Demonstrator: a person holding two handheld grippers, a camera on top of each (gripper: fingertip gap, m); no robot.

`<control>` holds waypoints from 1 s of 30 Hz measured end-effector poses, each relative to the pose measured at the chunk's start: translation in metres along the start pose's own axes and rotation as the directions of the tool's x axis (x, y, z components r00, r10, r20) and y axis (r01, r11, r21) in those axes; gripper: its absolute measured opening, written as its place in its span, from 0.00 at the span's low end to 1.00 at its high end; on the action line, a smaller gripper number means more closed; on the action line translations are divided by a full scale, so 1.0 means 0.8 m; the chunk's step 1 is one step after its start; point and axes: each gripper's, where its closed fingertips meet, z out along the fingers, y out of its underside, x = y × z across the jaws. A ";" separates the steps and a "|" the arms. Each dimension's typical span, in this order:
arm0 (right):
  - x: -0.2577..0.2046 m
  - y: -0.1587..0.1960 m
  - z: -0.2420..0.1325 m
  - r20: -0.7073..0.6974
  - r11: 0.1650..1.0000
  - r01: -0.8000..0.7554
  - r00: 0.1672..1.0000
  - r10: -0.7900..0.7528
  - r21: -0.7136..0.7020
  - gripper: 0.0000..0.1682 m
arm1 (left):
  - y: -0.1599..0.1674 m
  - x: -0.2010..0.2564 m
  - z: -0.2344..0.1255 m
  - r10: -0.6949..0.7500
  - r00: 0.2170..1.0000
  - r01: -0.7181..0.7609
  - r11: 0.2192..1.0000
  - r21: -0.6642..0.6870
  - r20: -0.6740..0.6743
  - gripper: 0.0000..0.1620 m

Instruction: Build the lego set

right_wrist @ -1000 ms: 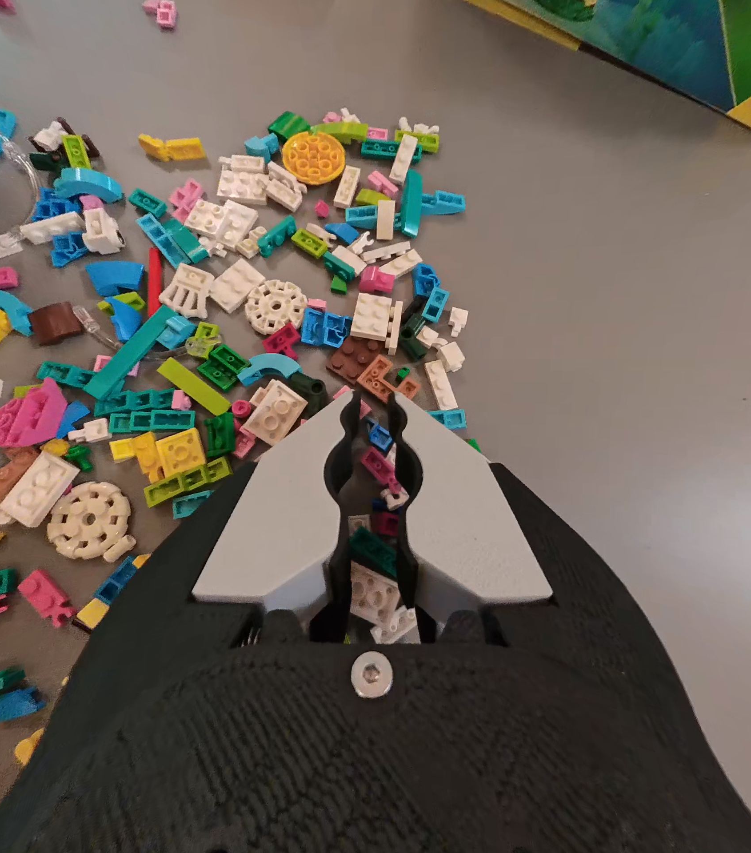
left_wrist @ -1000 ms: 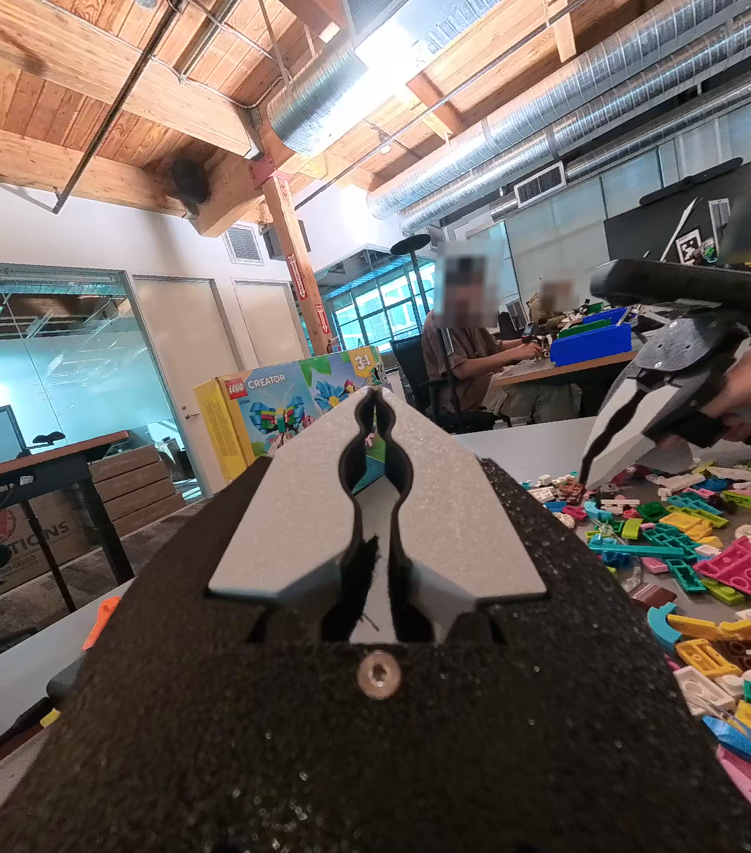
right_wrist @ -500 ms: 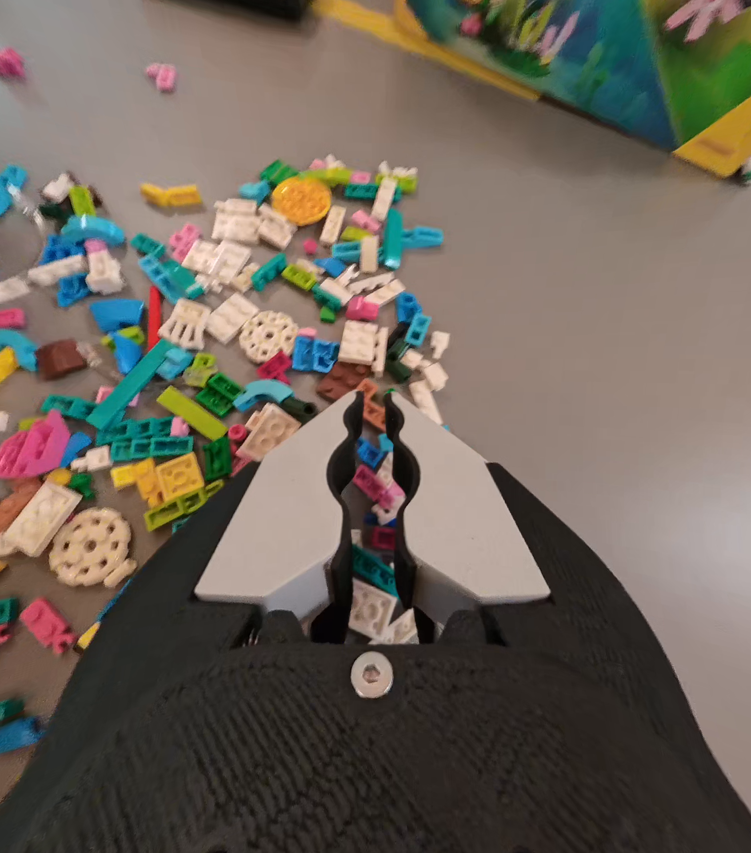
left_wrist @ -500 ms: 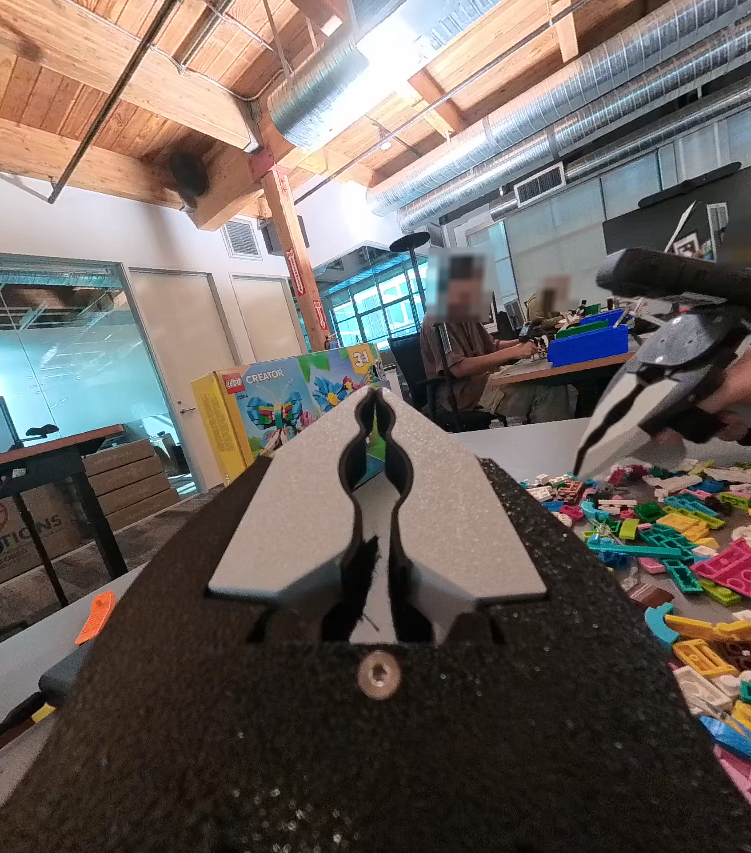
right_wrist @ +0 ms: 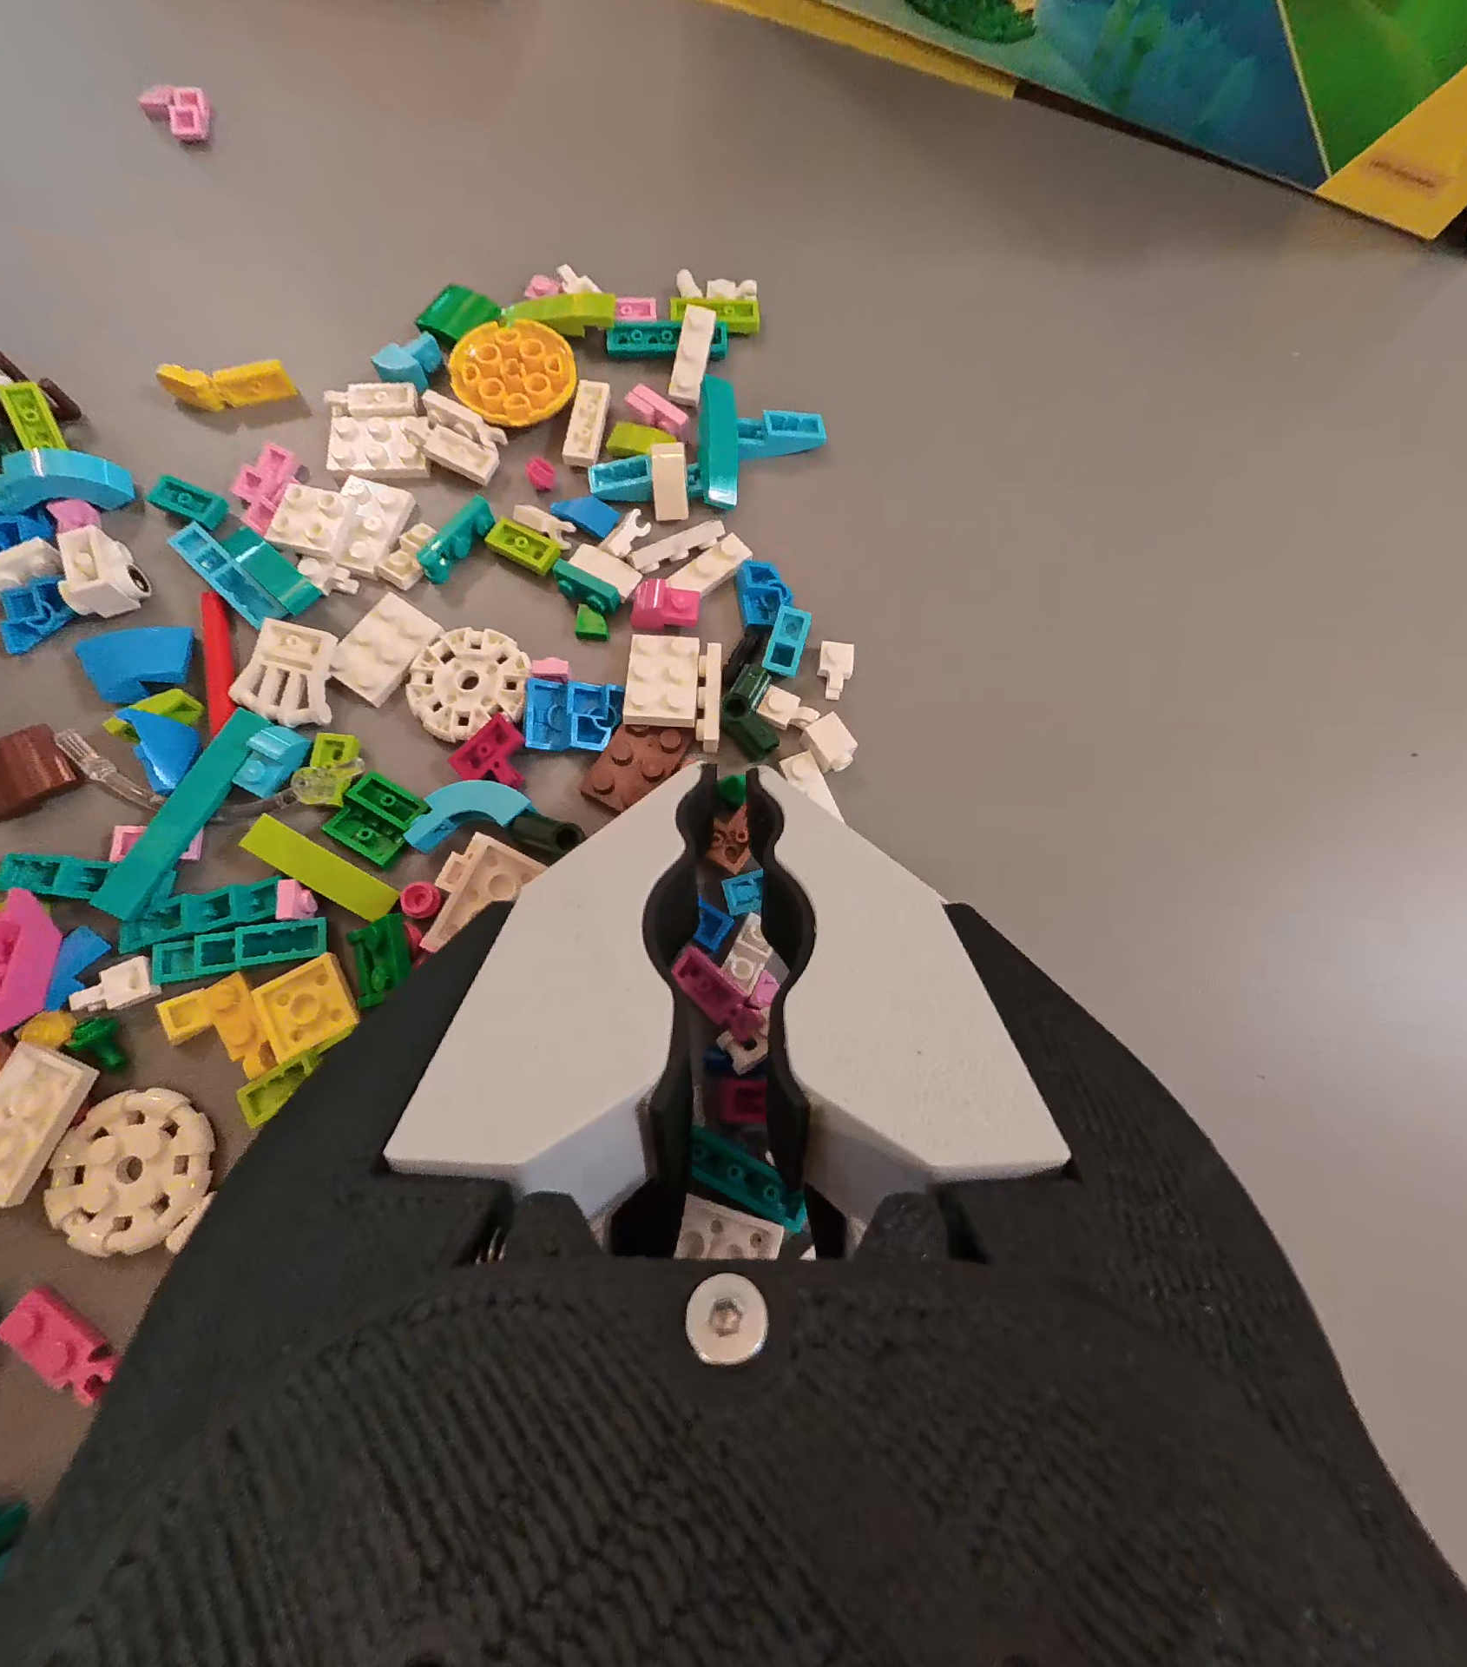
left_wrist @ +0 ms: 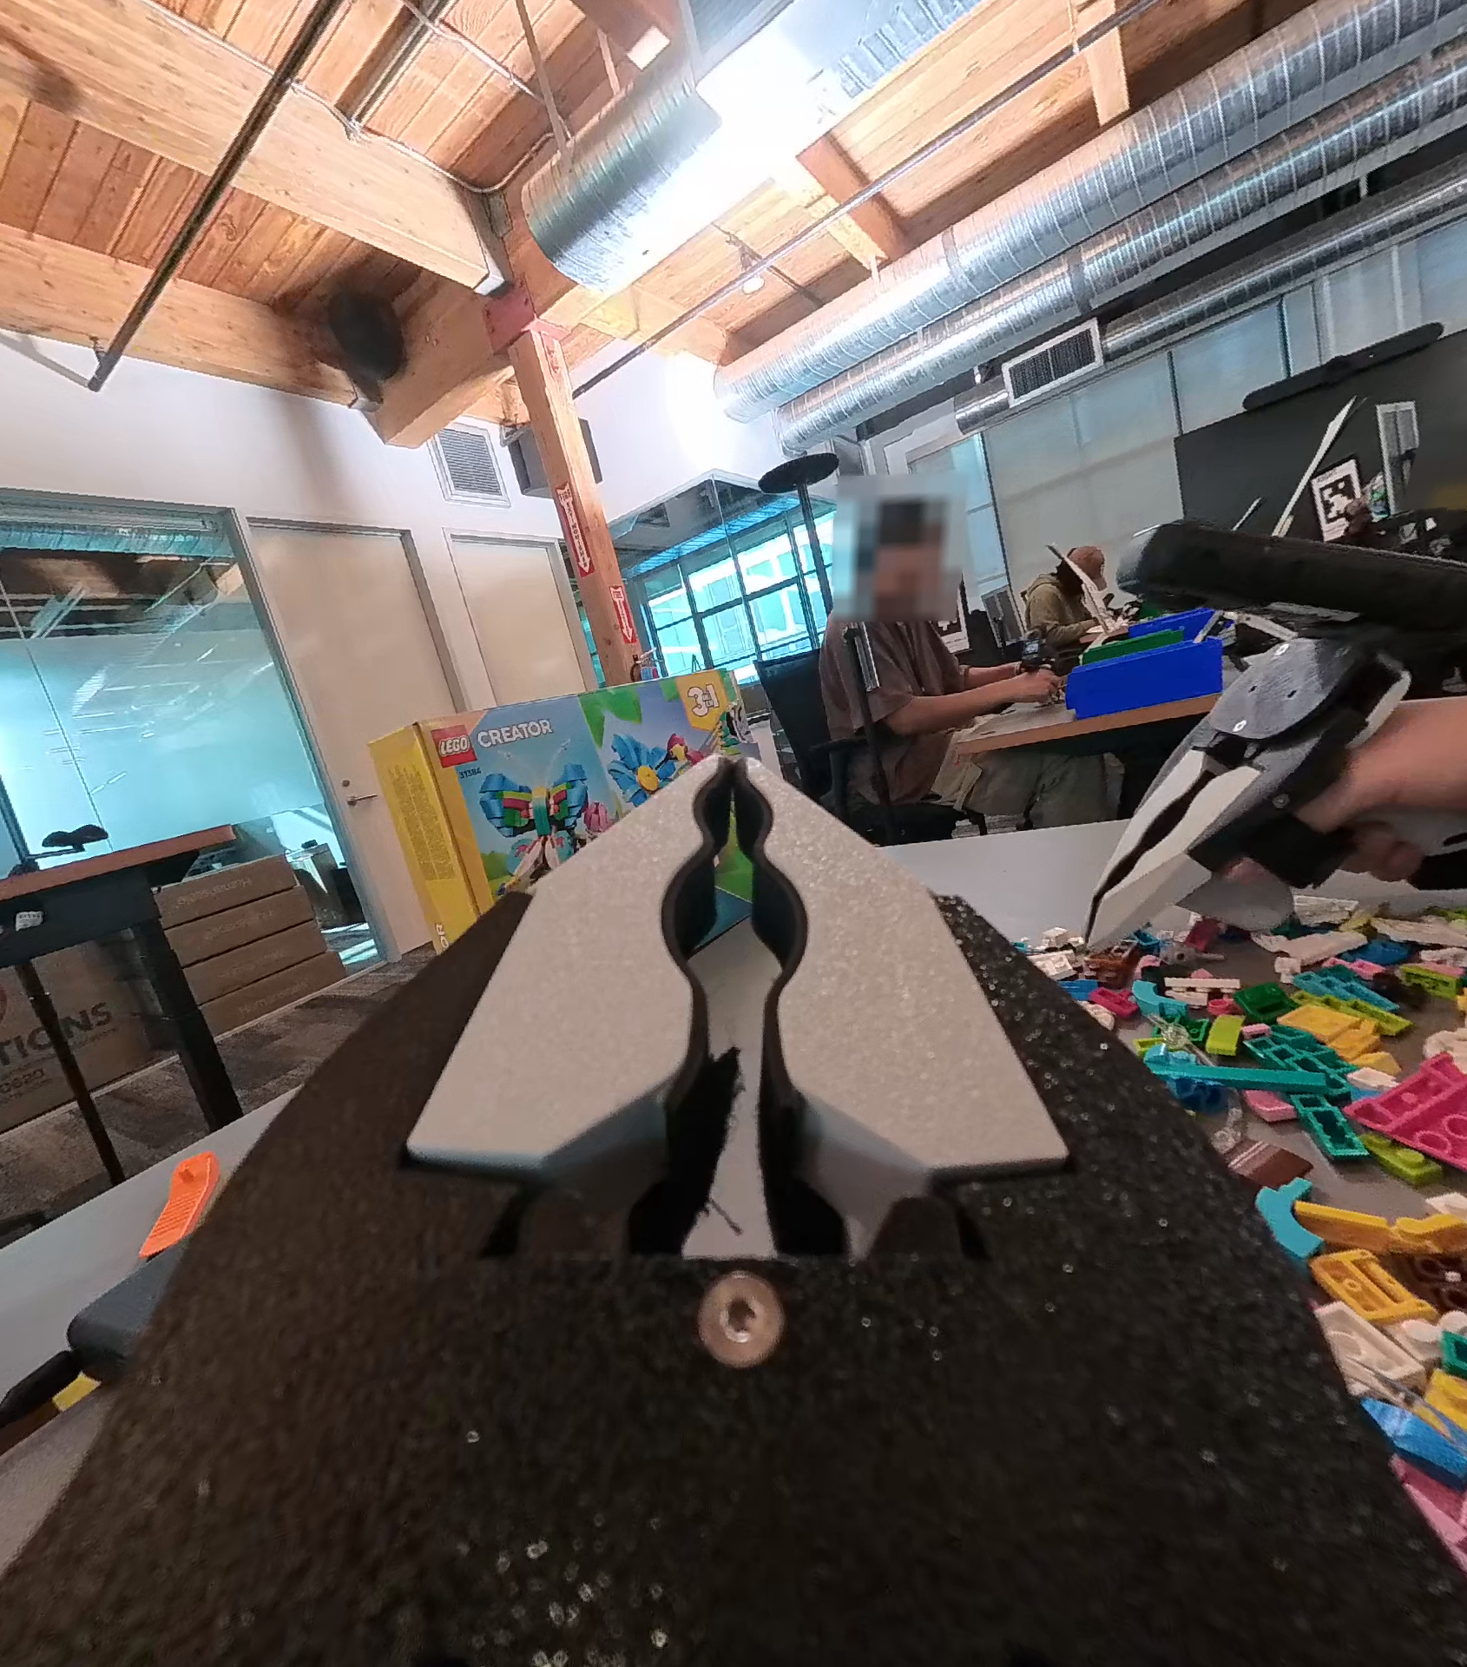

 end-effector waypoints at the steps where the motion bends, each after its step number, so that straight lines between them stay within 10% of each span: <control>1: 0.000 0.000 0.000 -0.003 1.000 0.006 1.000 -0.006 -0.004 0.02 | 0.000 0.000 0.000 0.000 1.000 0.000 1.000 0.000 0.000 0.00; 22: -0.049 -0.081 -0.049 -0.169 0.809 0.453 0.891 -0.421 0.376 0.00 | 0.001 -0.007 0.000 -0.020 1.000 0.020 1.000 -0.002 0.021 0.00; 30: -0.176 -0.230 -0.043 0.003 0.708 0.432 0.852 -0.523 0.559 0.00 | 0.001 -0.002 0.000 0.011 1.000 -0.011 1.000 -0.003 0.009 0.00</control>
